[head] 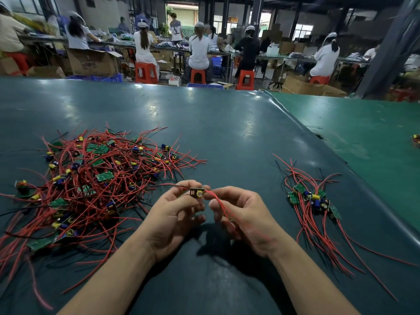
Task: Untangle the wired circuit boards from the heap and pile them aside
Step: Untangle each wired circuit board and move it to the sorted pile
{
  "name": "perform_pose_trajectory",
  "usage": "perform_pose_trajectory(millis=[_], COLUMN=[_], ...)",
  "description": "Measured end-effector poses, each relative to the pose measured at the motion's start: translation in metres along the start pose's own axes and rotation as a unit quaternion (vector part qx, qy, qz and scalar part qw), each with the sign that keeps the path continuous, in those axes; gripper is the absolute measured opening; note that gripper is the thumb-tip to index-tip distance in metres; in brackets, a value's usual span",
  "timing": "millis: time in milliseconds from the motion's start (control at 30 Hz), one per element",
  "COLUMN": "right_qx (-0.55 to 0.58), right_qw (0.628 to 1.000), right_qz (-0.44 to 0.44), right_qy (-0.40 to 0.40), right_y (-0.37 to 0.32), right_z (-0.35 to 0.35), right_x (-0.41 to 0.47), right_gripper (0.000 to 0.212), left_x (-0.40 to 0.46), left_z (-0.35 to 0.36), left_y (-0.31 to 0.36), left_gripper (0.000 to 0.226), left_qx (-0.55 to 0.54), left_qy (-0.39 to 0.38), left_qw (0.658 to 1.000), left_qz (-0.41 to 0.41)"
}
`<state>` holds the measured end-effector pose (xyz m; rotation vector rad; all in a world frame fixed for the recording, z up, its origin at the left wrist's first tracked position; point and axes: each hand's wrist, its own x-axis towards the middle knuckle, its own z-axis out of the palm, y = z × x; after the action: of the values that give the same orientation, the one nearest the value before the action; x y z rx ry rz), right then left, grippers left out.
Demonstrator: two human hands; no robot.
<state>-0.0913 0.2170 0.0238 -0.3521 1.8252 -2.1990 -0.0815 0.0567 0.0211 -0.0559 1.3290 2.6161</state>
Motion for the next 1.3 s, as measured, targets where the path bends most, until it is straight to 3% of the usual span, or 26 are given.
perform_pose_trajectory(millis=[133, 200, 267, 333, 433, 533, 667, 767, 1033, 1300], right_qx=[0.009, 0.003, 0.003, 0.015, 0.053, 0.093, 0.094, 0.097, 0.109, 0.129], right_qw=[0.996, 0.994, 0.995, 0.997, 0.998, 0.994, 0.991, 0.985, 0.960, 0.924], right_qz=[-0.064, -0.089, -0.086, -0.066, -0.027, 0.008, 0.015, 0.017, -0.025, -0.084], right_qy=[0.054, 0.064, 0.058, 0.038, 0.018, 0.055, 0.097, 0.138, 0.257, 0.351], right_y=[0.003, 0.002, 0.000, 0.000, -0.001, 0.001, 0.005, 0.004, 0.001, -0.001], right_z=[0.000, -0.002, -0.003, -0.002, 0.002, 0.007, 0.014, 0.012, -0.005, -0.024], right_x=[0.001, 0.002, 0.001, -0.001, -0.001, 0.001, 0.001, 0.004, 0.012, 0.016], right_gripper=[0.026, 0.022, 0.021, 0.022, 0.024, 0.032, 0.041, 0.042, 0.018, 0.032], left_x=[0.002, 0.000, -0.003, -0.003, -0.001, 0.001, 0.002, 0.002, -0.002, -0.008], left_z=[0.002, 0.000, 0.000, 0.002, 0.004, 0.005, 0.007, 0.008, 0.011, 0.012], left_y=[-0.002, -0.001, 0.001, 0.000, -0.004, -0.008, -0.012, -0.013, -0.012, -0.012], left_gripper=[0.022, 0.033, 0.031, 0.033, 0.023, 0.025, 0.031, 0.030, 0.020, 0.018], left_qx=[0.006, -0.001, -0.021, -0.004, 0.033, 0.037, 0.179, 0.212, 0.205, 0.232], left_qy=[0.020, -0.013, -0.065, -0.069, -0.023, -0.013, 0.000, -0.001, -0.017, -0.017], left_qw=[1.000, 1.000, 0.996, 0.995, 0.999, 0.996, 0.968, 0.959, 0.959, 0.952], left_qz=[-0.003, -0.024, -0.057, -0.070, -0.016, 0.079, 0.178, 0.187, 0.193, 0.198])
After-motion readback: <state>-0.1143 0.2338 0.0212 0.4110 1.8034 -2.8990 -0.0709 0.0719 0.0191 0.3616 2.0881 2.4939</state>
